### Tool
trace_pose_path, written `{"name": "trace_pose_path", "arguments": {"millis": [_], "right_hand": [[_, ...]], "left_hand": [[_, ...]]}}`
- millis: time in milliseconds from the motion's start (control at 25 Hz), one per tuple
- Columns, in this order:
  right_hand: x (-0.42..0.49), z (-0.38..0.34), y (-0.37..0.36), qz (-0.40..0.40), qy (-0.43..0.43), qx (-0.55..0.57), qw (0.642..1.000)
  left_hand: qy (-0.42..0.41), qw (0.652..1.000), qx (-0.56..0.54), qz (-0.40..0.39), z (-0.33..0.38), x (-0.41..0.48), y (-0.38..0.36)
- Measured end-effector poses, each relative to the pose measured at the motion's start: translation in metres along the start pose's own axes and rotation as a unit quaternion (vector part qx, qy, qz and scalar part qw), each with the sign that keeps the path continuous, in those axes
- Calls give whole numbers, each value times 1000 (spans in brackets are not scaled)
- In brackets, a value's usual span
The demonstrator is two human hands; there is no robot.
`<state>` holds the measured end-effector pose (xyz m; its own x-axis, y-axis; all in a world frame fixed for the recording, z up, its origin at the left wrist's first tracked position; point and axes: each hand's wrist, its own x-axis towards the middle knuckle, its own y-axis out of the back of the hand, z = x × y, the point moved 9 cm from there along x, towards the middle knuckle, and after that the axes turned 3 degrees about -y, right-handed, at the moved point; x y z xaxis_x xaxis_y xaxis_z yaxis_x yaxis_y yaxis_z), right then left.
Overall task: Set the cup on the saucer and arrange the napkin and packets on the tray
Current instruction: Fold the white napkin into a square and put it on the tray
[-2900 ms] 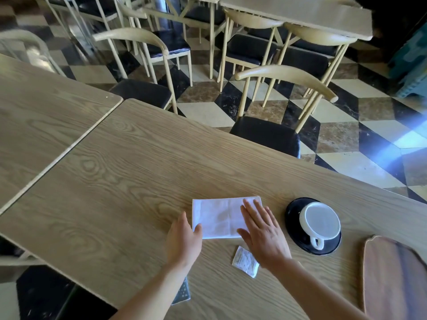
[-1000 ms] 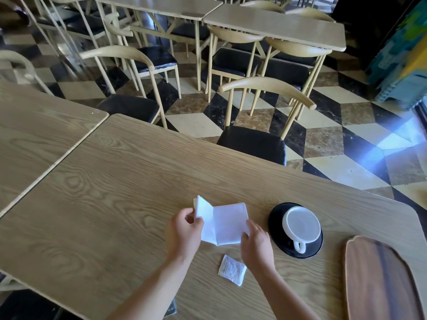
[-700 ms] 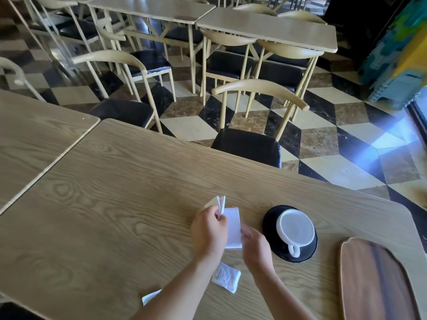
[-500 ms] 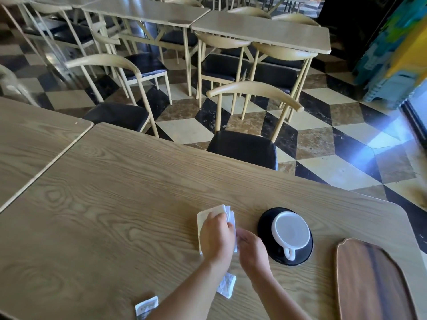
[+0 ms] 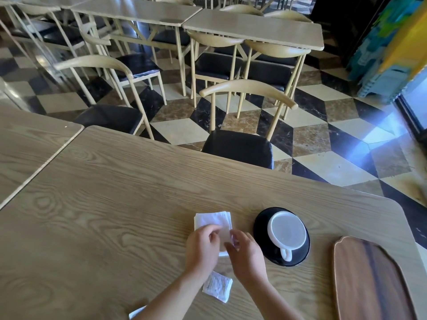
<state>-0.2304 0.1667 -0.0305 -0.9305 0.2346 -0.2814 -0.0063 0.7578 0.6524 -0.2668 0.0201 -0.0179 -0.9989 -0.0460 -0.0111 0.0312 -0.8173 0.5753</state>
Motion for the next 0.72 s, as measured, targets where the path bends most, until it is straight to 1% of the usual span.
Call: {"name": "trace_pose_path", "arguments": {"millis": [40, 80, 120, 160, 200, 240, 280, 360, 440, 520, 640, 720], "right_hand": [[-1, 0, -2, 9, 17, -30, 999], [-2, 0, -3, 19, 26, -46, 998], [-3, 1, -3, 26, 29, -52, 998], [-4, 3, -3, 31, 30, -52, 998], [-4, 3, -3, 40, 37, -50, 997], [-5, 1, -2, 48, 48, -54, 996], [-6, 0, -3, 57, 68, -70, 994], [-9, -7, -8, 61, 130, -154, 978], [-13, -11, -14, 51, 164, -229, 958], [-14, -12, -14, 45, 166, -268, 948], [-12, -13, -16, 33, 165, -281, 945], [-9, -16, -15, 27, 163, -258, 952]], "left_hand": [[-42, 999, 16, 18, 2, 5, 9], [-100, 993, 55, 28, 7, 10, 15], [-166, 979, 119, 18, 14, 12, 14], [-226, 954, 195, -16, 17, 13, 6], [-267, 923, 268, -71, 15, 11, -7], [-285, 892, 328, -122, 8, 9, -19], [-287, 869, 369, -162, -3, 7, -28], [-280, 848, 407, -194, -20, 4, -38], [-272, 850, 406, -198, -27, 3, -42], [-261, 856, 401, -196, -30, 5, -41], [-254, 858, 402, -195, -31, 6, -42], [-252, 859, 402, -192, -32, 5, -42]]}}
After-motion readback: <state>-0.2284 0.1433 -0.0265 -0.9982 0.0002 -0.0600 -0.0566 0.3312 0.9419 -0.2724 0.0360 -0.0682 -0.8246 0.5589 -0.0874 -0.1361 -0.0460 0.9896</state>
